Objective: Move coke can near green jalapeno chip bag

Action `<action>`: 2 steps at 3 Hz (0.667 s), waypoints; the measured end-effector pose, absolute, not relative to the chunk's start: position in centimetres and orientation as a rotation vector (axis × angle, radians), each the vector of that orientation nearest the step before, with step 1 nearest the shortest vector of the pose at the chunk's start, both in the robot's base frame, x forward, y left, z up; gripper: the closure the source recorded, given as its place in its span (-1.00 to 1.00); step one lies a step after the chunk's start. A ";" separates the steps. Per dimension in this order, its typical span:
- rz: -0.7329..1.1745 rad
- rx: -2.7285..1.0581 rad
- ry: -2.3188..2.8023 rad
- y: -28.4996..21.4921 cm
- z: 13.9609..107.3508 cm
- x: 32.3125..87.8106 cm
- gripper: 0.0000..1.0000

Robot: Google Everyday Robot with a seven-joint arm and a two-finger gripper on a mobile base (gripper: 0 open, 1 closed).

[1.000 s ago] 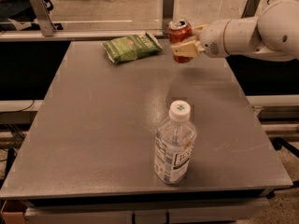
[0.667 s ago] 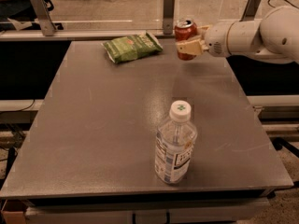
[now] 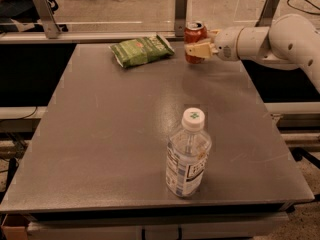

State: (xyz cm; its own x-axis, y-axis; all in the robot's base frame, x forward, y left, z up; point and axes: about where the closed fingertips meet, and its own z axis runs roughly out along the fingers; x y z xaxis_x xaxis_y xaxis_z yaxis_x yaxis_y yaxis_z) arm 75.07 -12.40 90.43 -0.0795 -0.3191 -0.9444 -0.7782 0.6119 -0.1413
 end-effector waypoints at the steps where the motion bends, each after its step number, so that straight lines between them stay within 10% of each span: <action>1: 0.556 -0.914 1.657 -11.1 89.3 76.3 0.65; 2: 0.604 -0.910 1.648 -10.0 88.7 77.1 0.16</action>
Offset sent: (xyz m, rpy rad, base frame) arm 0.0287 0.0289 -0.0228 0.1079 0.0506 0.0735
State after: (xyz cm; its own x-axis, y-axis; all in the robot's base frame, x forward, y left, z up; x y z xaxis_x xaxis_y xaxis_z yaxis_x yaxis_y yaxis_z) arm 77.08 -10.01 88.67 -0.0997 -0.2543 -0.9620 -0.8159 0.5742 -0.0672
